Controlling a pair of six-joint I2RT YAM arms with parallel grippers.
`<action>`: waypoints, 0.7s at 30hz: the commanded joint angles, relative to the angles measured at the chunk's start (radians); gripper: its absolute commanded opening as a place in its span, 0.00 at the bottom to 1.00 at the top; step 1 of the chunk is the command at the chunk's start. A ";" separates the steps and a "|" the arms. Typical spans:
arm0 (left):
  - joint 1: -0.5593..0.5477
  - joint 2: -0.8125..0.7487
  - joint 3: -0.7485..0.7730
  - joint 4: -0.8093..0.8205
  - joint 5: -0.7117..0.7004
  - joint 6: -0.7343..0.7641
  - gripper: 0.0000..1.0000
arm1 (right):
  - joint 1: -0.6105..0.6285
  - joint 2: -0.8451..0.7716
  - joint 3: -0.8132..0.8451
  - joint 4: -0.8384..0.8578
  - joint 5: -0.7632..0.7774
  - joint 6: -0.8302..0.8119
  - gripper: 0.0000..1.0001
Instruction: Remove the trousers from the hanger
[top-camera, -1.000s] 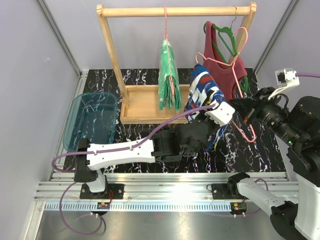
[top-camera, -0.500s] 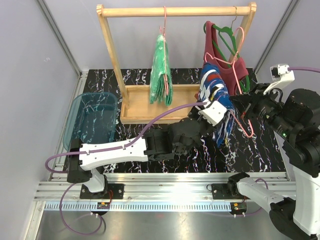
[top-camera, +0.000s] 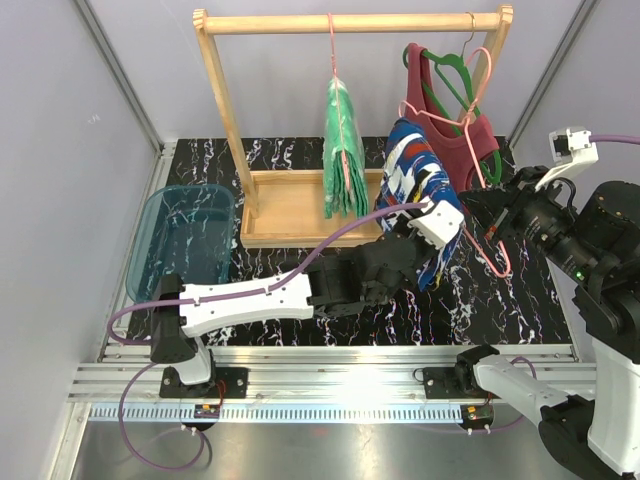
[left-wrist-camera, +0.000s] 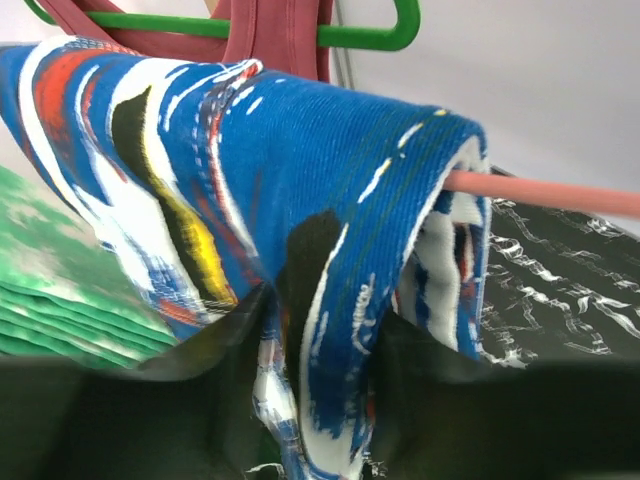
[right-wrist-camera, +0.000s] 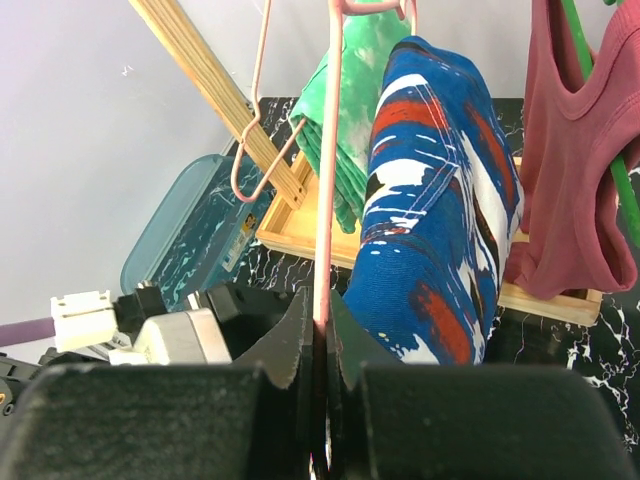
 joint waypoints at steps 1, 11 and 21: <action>0.002 0.005 0.056 0.061 -0.026 0.013 0.31 | 0.000 -0.025 0.074 0.214 0.002 -0.006 0.00; 0.002 -0.014 0.044 0.066 -0.066 0.040 0.10 | 0.000 -0.019 0.074 0.203 0.037 -0.032 0.00; 0.002 -0.121 0.041 0.091 -0.086 0.020 0.00 | 0.000 0.036 0.071 0.124 0.128 -0.075 0.00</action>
